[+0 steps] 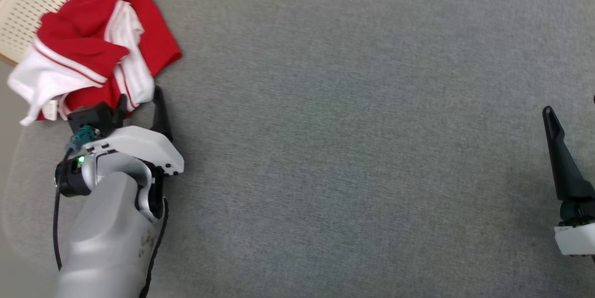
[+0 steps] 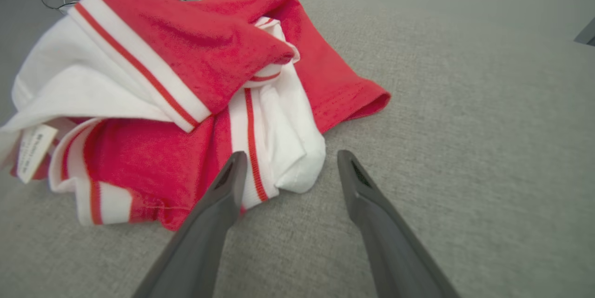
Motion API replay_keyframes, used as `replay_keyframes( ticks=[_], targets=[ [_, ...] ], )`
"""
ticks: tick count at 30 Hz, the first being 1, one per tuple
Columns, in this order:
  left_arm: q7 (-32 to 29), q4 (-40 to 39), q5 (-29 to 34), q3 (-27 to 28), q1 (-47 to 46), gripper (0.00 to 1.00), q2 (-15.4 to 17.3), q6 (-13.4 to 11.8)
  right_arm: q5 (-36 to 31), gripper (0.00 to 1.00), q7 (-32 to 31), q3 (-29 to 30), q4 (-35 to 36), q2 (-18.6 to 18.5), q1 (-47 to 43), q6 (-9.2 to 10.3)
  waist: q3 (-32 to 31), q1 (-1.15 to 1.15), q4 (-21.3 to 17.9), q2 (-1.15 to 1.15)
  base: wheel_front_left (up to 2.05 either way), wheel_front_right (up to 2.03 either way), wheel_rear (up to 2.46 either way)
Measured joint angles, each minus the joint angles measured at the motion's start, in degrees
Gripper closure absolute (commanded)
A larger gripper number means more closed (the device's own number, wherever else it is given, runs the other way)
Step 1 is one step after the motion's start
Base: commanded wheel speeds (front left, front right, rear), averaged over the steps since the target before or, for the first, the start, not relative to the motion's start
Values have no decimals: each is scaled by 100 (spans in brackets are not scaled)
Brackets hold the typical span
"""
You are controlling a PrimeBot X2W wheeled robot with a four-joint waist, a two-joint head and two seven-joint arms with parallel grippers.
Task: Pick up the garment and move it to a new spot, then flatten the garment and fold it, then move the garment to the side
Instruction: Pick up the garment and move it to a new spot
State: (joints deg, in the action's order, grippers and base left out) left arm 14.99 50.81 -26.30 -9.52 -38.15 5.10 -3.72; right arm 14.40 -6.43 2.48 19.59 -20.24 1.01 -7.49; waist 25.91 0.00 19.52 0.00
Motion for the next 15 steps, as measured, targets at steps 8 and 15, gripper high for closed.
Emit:
replay_keyframes(
  ticks=[8,15],
  targets=[
    [41,1022,-213,293,-765,100,198,214,77,0,175,16,-216,-32,185,0,406,0,-354,0,0,0,0],
    [8,-624,338,711,-127,100,193,62,100,0,407,74,-497,143,214,0,90,0,-362,0,0,0,0]
  ],
)
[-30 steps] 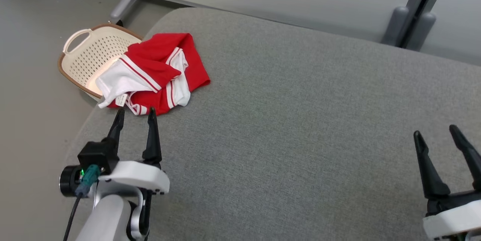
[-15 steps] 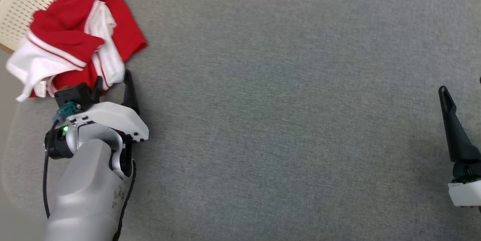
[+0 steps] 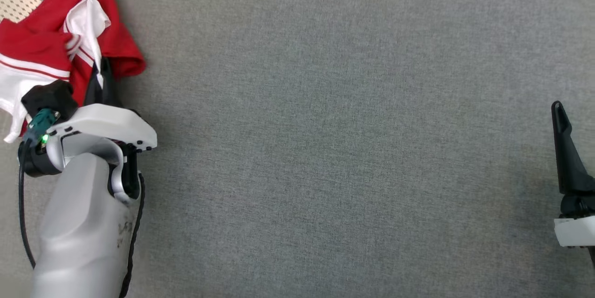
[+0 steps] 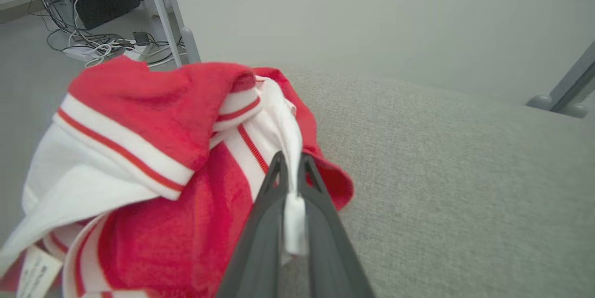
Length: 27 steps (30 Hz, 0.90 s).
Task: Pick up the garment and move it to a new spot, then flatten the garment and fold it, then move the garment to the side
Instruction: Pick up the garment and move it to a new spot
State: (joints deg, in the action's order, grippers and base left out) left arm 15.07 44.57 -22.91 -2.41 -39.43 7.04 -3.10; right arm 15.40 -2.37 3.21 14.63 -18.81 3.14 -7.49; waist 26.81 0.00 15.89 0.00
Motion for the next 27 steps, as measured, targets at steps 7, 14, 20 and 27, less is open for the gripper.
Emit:
replay_keyframes(
  ticks=[7,14,20,27],
  targets=[
    [0,-1922,669,132,981,100,-74,-48,-40,0,199,-103,-352,225,4,0,-509,0,-83,0,0,0,0],
    [-56,-3222,964,-230,1837,100,-168,-32,-64,0,323,-198,-638,524,-210,0,-1138,0,-287,0,0,0,0],
    [-457,-4070,1132,-684,2453,100,-170,18,-103,0,356,-265,-761,669,-377,0,-1522,0,-702,0,0,0,0],
    [-739,-4342,1160,-1252,2620,100,-259,209,-120,0,344,-324,-751,734,-430,0,-1678,0,-1265,0,0,0,0]
  ],
)
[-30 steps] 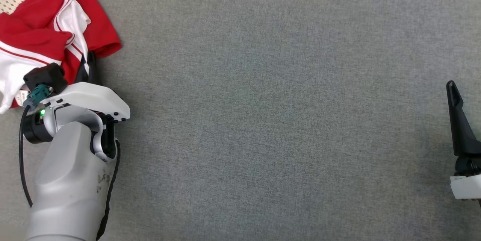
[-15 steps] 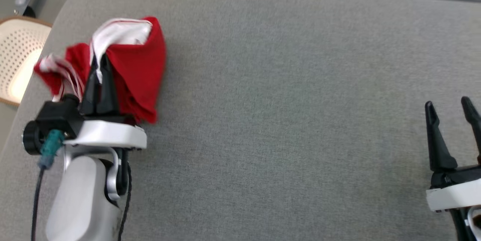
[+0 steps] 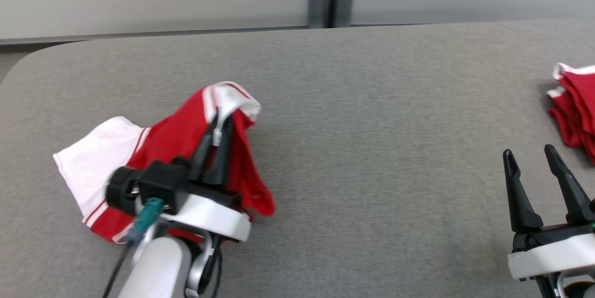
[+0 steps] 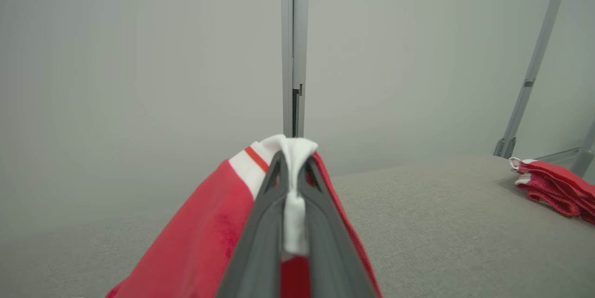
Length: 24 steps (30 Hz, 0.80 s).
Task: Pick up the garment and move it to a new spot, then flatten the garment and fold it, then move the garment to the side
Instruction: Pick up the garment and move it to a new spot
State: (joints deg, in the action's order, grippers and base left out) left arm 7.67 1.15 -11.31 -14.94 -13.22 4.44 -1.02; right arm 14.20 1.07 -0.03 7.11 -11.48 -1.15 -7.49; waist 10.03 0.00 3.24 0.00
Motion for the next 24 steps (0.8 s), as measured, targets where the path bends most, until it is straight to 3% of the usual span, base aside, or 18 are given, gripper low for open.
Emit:
replay_keyframes(
  ticks=[9,15,16,17,18,24],
  targets=[
    [-401,701,-87,-1312,-1062,100,-151,397,133,0,133,-126,-107,120,205,-1,221,0,-919,0,0,0,0],
    [-455,1618,-538,-2303,-1692,100,-171,445,242,0,324,-176,-388,199,302,0,531,0,-1470,0,0,0,0],
    [-435,1770,-626,-2435,-1753,95,-169,412,253,0,367,-193,-446,210,330,0,580,0,-1541,0,0,0,0],
    [-404,1887,-697,-2554,-1808,52,-164,375,287,0,399,-203,-483,223,350,0,628,0,-1604,0,0,0,0],
    [-370,1986,-766,-2680,-1867,0,-163,346,297,0,432,-209,-516,230,361,0,675,0,-1653,0,0,0,0],
    [-133,2284,-1060,-3249,-1998,0,-167,279,313,0,543,-207,-689,227,403,0,752,0,-1658,0,0,0,0]
  ],
)
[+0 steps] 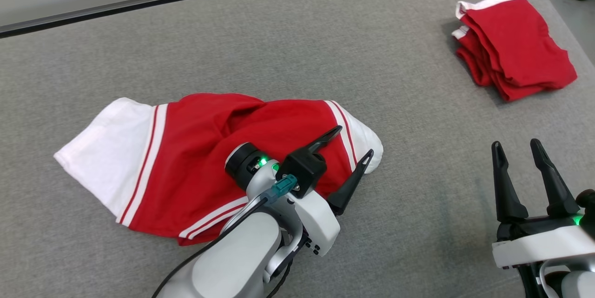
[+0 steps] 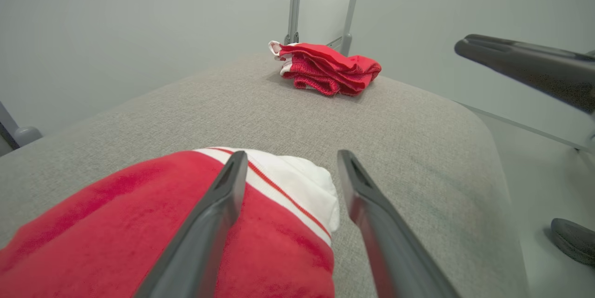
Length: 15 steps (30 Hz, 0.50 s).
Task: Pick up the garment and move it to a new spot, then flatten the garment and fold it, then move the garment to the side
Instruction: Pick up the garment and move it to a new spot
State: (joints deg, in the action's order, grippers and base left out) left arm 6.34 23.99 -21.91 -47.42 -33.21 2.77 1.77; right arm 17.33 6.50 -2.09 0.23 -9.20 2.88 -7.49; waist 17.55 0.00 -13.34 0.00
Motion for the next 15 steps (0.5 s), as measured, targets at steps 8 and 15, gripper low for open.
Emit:
replay_keyframes(
  ticks=[8,15],
  targets=[
    [643,-347,-290,276,304,0,21,-570,-57,0,-51,149,56,-65,-65,0,-248,0,458,0,0,0,0],
    [835,-861,-414,1122,680,0,382,-1154,-180,0,-200,281,257,-120,-181,0,-454,0,1006,0,0,0,0]
  ],
)
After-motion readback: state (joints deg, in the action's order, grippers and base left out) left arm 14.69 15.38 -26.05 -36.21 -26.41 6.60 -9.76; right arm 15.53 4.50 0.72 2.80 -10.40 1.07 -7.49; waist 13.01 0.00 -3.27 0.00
